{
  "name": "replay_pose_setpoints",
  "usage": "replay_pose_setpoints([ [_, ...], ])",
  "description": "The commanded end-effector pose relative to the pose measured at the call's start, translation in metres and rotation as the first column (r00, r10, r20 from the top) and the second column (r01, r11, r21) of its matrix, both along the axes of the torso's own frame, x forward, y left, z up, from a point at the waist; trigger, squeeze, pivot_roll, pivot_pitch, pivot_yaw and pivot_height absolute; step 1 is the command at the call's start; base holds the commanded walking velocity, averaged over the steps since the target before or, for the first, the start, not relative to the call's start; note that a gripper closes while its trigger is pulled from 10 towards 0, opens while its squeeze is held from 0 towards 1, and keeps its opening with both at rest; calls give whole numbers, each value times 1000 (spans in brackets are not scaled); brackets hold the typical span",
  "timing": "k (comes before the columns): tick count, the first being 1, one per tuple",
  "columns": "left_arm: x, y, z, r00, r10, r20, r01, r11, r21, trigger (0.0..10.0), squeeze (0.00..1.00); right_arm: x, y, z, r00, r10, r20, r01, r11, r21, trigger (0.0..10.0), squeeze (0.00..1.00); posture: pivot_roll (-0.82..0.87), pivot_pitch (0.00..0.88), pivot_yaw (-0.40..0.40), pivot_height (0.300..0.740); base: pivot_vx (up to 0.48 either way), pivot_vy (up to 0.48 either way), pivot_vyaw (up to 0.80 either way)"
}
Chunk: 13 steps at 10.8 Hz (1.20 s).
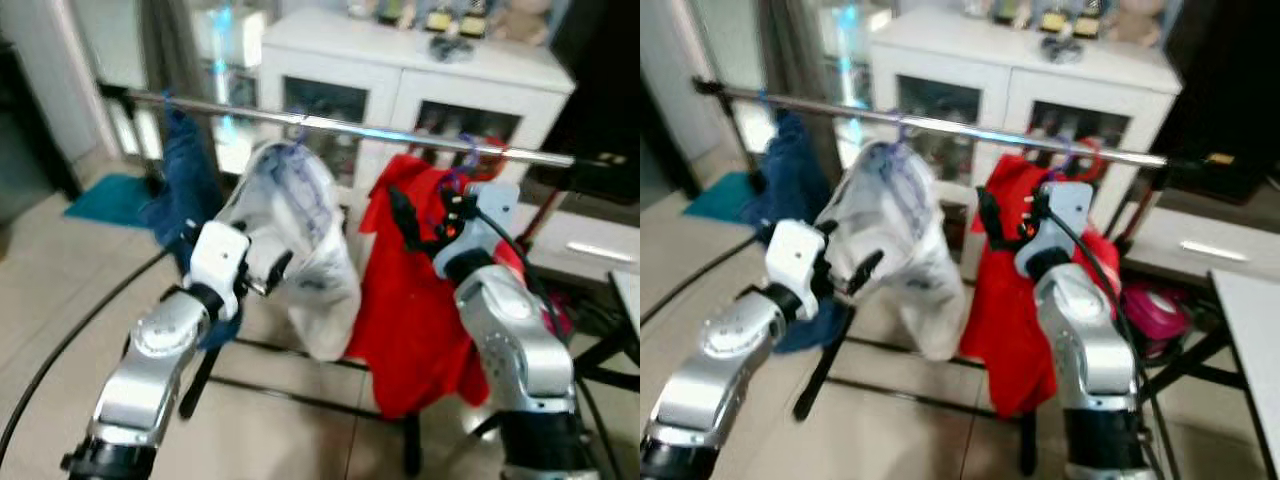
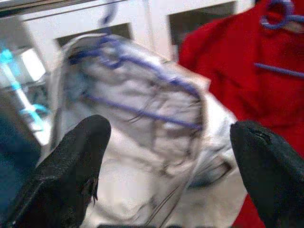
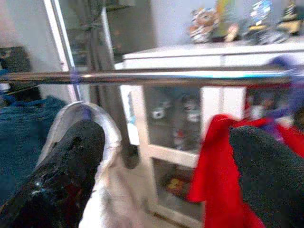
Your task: Hang hanger
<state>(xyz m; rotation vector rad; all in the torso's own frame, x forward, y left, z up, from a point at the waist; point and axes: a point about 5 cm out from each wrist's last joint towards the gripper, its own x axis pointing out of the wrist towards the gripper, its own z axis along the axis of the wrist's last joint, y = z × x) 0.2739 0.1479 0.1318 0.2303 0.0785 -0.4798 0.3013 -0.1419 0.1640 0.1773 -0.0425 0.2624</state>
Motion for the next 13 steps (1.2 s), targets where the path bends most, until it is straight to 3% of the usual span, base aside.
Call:
replay_pose_setpoints([
  [1,-3,-11,5,998,-63,18,63,998,-15,10000,922,-1,-9,0,1000,-8,-2,8,999,-32,10000,1000,-19,0,-33,740,0,0,0],
  [3,-14,-18,0,980,-196,-34,196,981,-16,10000,922,-1,-11,5,1000,19,5,-19,995,-101,10000,1000,-23,0,-32,740,0,0,0],
  [4,-18,-19,-4,967,-246,-64,247,969,-4,10000,729,0,-9,3,999,49,-16,-51,985,-167,10000,392,-28,0,-29,740,0,0,0],
  [5,-18,-19,-4,963,-258,-74,259,966,-1,10000,545,-1,-8,1,998,61,-29,-65,982,-179,10000,0,-27,0,-31,740,0,0,0],
  [6,-19,-18,-4,956,-281,-85,282,959,3,10000,0,2,-7,1,998,56,-40,-63,979,-193,10000,0,-26,0,-33,740,0,0,0],
  [9,-18,-16,-4,950,-299,-95,301,954,12,10000,0,27,-8,5,998,-44,-55,30,975,-221,10000,0,-27,0,-31,740,0,0,0],
  [11,-18,-16,-4,947,-306,-101,310,951,21,10000,0,40,0,-3,994,-7,-105,-21,965,-261,10000,0,-24,0,-23,740,0,0,0],
  [13,-17,-13,-3,947,-303,-102,308,951,34,10000,0,57,-7,2,989,-120,-84,94,960,-265,10000,0,-17,0,-26,740,0,0,0],
])
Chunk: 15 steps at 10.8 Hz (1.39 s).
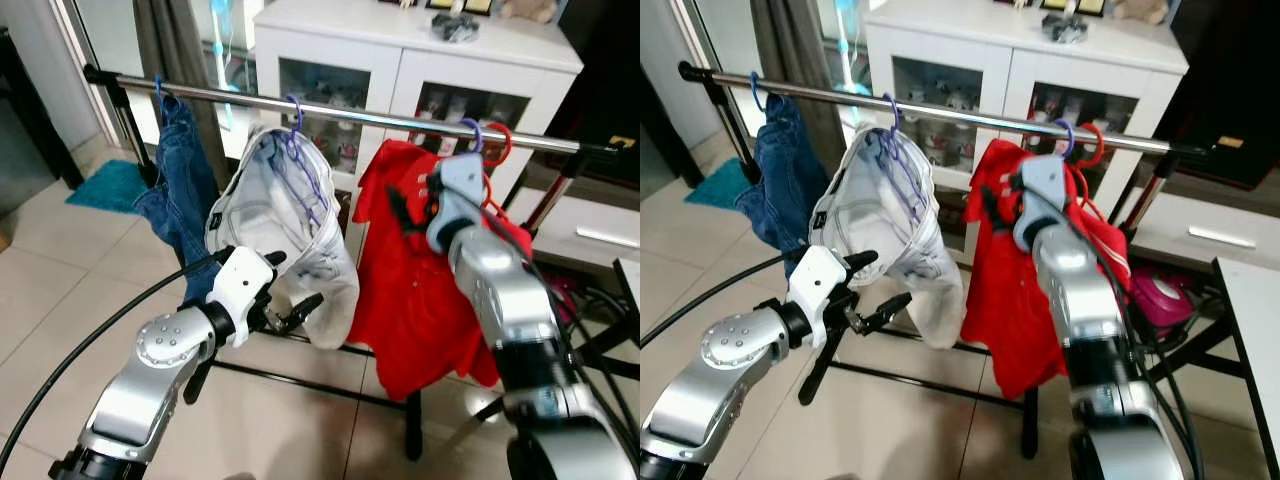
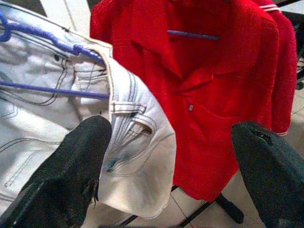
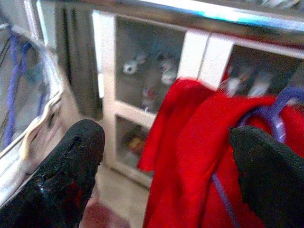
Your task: Hang hanger
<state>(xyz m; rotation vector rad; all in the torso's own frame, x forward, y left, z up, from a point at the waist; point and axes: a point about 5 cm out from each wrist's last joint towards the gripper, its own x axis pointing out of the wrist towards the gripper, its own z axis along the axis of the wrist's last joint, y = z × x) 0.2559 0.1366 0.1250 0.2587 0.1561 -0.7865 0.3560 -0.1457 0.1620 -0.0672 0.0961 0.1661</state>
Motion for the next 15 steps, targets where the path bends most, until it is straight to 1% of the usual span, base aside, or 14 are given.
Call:
replay_pose_setpoints([
  [1,0,-1,3,1000,-14,6,14,1000,7,10000,0,3,-4,5,999,-28,19,28,1000,2,10000,0,-16,0,-27,740,0,0,0],
  [3,-1,-1,2,1000,-14,1,14,1000,6,10000,0,3,-7,3,997,-69,21,69,998,4,10000,0,-18,0,-26,740,0,0,0],
  [4,-1,-3,2,1000,-20,-1,20,1000,6,10000,0,4,-10,1,994,-103,25,102,995,9,10000,0,-21,0,-24,740,0,0,0],
  [5,-1,-4,3,1000,-27,1,27,1000,4,10000,0,6,-11,0,993,-113,28,113,994,8,10000,0,-21,0,-23,740,0,0,0],
  [6,-2,-8,6,998,-65,9,65,998,-15,10000,0,11,-13,-1,989,-142,29,142,990,4,10000,0,-20,0,-20,740,0,0,0],
  [8,-5,-10,8,996,-90,18,90,995,-32,10000,0,15,-13,-4,988,-152,23,152,988,2,10000,0,-18,0,-20,740,0,0,0],
  [10,-6,-10,8,995,-96,14,97,995,-33,10000,0,25,-17,-5,981,-193,14,193,981,-9,10000,0,-15,0,-19,740,0,0,0],
  [11,-7,-9,8,995,-97,12,98,995,-33,10000,0,28,-21,-5,975,-223,4,223,975,6,10000,0,-13,0,-20,740,0,0,0],
  [13,-7,-10,8,995,-99,8,100,994,-35,10000,0,32,-22,-6,975,-221,-13,221,974,36,10000,0,-16,0,-17,740,0,0,0],
  [15,-8,-10,6,995,-102,0,102,994,-32,10000,0,37,-24,-9,976,-215,-45,216,976,25,10000,0,-13,0,-19,740,0,0,0],
])
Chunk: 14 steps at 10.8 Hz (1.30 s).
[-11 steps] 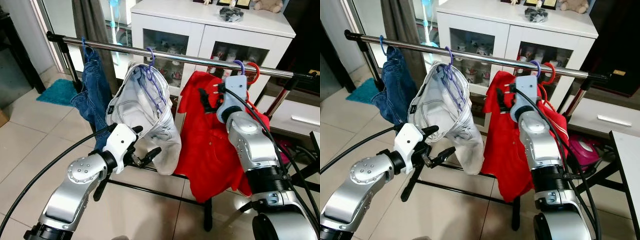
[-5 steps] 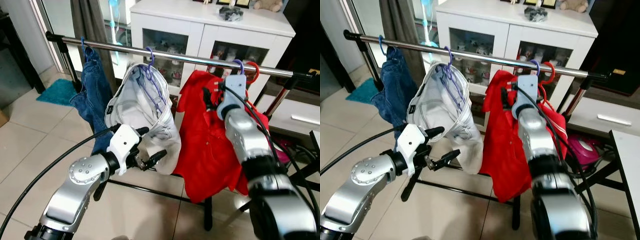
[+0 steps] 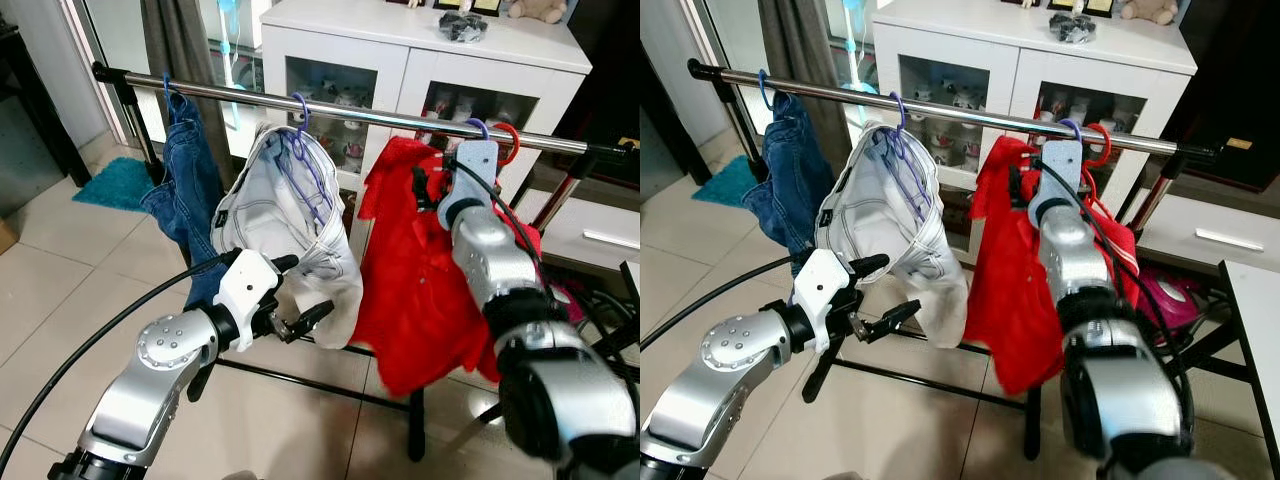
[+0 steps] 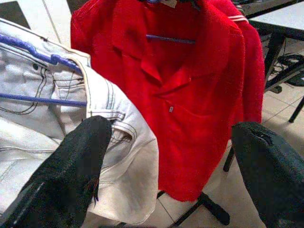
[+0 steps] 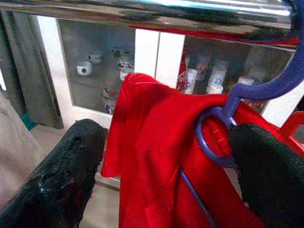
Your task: Hang hanger
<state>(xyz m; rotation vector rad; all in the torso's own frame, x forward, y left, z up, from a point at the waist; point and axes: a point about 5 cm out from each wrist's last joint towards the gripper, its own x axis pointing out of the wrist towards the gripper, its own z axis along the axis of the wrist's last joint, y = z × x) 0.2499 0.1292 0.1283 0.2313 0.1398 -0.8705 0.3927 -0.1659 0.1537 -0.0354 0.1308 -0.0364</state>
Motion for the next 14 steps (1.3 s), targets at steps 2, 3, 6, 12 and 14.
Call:
replay_pose_setpoints([
  [2,-3,-2,2,1000,-18,1,18,1000,5,10000,0,1,-8,0,1000,-11,-10,12,999,33,8431,0,-10,0,-26,740,0,0,0],
  [3,-4,-1,2,1000,-16,0,16,1000,5,10000,0,1,-7,-2,1000,6,-13,-5,999,53,2000,0,-8,0,-27,740,0,0,0],
  [6,-4,0,2,1000,-16,4,16,1000,14,10000,0,-7,-3,-11,992,123,-17,-121,990,67,0,0,-6,0,-24,740,0,0,0],
  [12,-3,-2,0,1000,-20,1,20,1000,18,10000,0,-11,-19,-5,999,54,-2,-53,998,44,10000,1000,-9,0,-27,740,0,0,0],
  [14,-3,0,0,1000,-15,3,15,1000,25,10000,0,-6,-17,5,999,38,16,-38,999,26,10000,1000,-4,0,-31,740,0,0,0],
])
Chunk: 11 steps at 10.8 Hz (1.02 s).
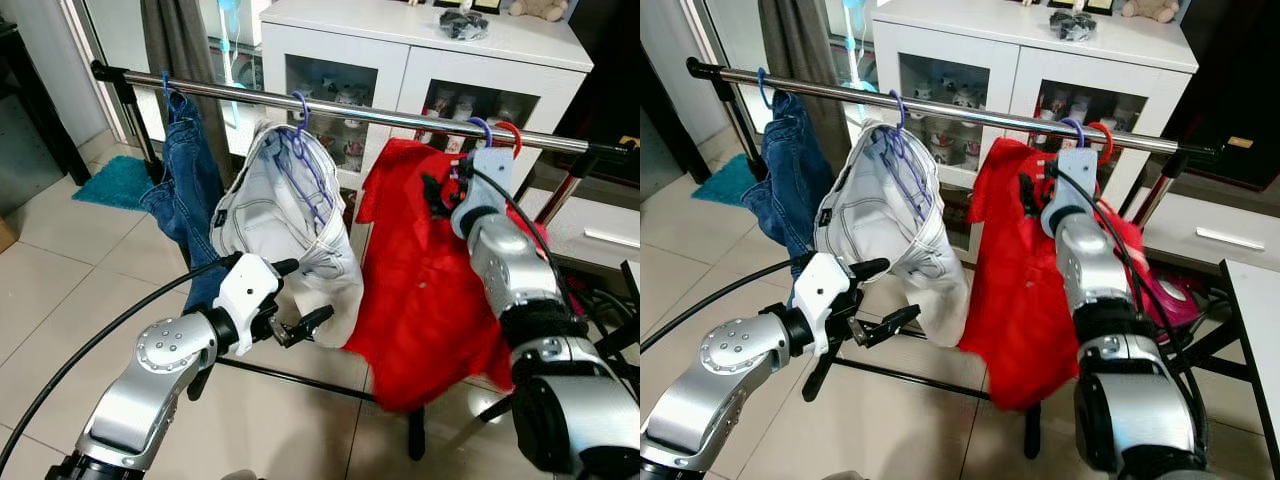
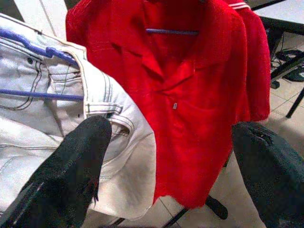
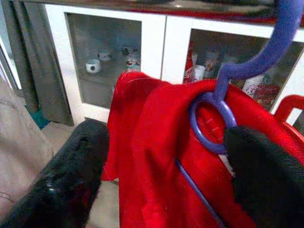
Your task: Hang hanger
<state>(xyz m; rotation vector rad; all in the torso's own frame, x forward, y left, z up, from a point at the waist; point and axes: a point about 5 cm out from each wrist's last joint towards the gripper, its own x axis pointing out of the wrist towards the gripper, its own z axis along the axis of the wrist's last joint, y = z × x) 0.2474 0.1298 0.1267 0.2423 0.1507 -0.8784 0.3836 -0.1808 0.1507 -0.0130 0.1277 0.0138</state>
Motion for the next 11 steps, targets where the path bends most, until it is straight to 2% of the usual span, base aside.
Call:
replay_pose_setpoints([
  [1,0,-1,2,1000,-6,10,6,1000,12,10000,0,4,-3,9,1000,-19,16,19,1000,-14,10000,1000,-3,0,-32,740,0,0,0],
  [2,1,0,2,1000,-1,12,1,1000,14,10000,0,5,-4,12,999,-43,12,44,996,-79,10000,1000,0,0,-37,740,0,0,0],
  [3,1,0,2,1000,2,13,-2,1000,15,10000,0,5,-3,13,999,-49,9,50,992,-116,10000,824,1,0,-39,740,0,0,0],
  [4,1,0,2,1000,4,13,-5,1000,18,10000,0,4,0,17,999,-38,14,40,992,-122,10000,0,1,0,-41,740,0,0,0],
  [6,1,1,1,1000,8,12,-8,1000,21,10000,0,0,0,23,999,-30,33,34,992,-118,10000,0,2,0,-41,740,0,0,0],
  [7,2,1,2,1000,9,14,-10,1000,23,10000,0,-5,-4,26,999,-30,41,35,992,-125,10000,800,2,0,-42,740,0,0,0],
  [8,2,1,2,1000,10,15,-11,1000,23,10000,0,-7,-5,27,999,-30,42,35,992,-123,10000,800,2,0,-41,740,0,0,0],
  [9,3,1,2,1000,8,17,-8,1000,22,10000,0,-11,-6,25,1000,-8,21,11,993,-118,10000,1000,-7,0,-31,740,0,0,0],
  [11,4,0,3,1000,-1,20,1,1000,24,10000,0,-9,-2,22,1000,5,1,-5,994,-106,10000,1000,-7,0,-29,740,0,0,0],
])
